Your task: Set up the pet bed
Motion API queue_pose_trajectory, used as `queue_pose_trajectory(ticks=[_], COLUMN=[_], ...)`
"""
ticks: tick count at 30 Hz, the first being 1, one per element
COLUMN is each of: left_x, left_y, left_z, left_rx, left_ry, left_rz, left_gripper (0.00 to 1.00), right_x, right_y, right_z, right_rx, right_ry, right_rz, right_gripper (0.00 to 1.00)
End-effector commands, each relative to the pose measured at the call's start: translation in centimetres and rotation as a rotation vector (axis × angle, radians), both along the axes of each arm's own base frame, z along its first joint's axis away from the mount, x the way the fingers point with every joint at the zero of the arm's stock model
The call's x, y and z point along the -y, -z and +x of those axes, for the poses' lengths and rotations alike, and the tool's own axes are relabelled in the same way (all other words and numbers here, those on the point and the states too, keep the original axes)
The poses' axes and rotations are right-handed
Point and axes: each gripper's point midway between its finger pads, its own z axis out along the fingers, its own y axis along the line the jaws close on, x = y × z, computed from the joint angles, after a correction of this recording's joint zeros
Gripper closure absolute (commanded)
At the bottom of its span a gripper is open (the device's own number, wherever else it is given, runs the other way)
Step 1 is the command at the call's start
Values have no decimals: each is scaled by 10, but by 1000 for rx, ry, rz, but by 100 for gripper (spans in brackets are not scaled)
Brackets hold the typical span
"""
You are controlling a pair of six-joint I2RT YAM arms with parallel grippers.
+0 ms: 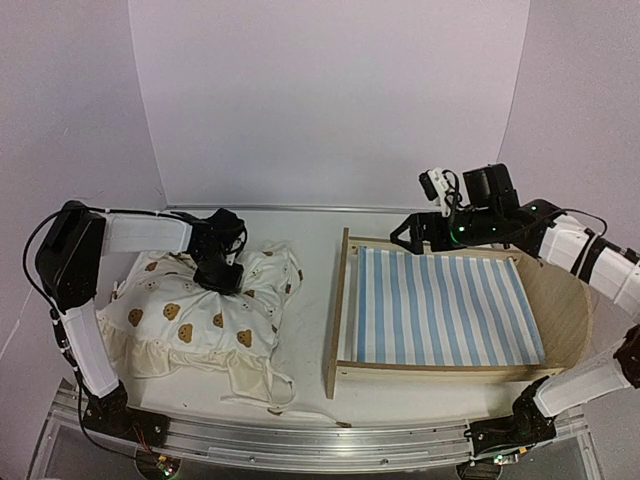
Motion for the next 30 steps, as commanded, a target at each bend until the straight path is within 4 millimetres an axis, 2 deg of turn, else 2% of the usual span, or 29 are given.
queue_pose_trajectory(ticks=[1, 3, 4, 5, 6, 11, 16, 18, 25, 27, 30], left_x=[-8, -20, -27, -32, -40, -68, -84, -92, -105, -95, -63], left_y=[-64, -98, -123, -136, -161, -246, -329, -349, -392, -407, -421], left_z=[-6, -8, -11, -14, -19, -46, -77, -85, -99, -98, -84], left_rx=[114, 196, 254, 285, 344, 549, 744, 800, 923, 946, 912], left_ry=[-7, -34, -47, -52, -62, -104, -100, -116, -146, -111, -38], left_rz=[-56, -72, -91, -95, -114, -188, -322, -342, -403, -461, -570], left_gripper=[94, 98, 100, 100, 100, 100, 100, 100, 100, 100, 100], right_x=[-36, -46, -50, -55, -59, -75, -82, -83, -79, -78, -77], right_y=[-33, -30, -30, -29, -28, -28, -30, -29, -29, -30, -35], right_z=[2, 0, -1, -2, -2, -5, -5, -5, -6, -6, -7], right_rx=[76, 75, 75, 73, 71, 69, 78, 76, 81, 88, 85], right_ry=[-80, -101, -112, -122, -130, -166, -179, -179, -164, -161, -148], right_rz=[74, 72, 74, 74, 73, 72, 81, 82, 77, 73, 83], right_gripper=[2, 2, 2, 2, 2, 2, 2, 2, 2, 2, 2])
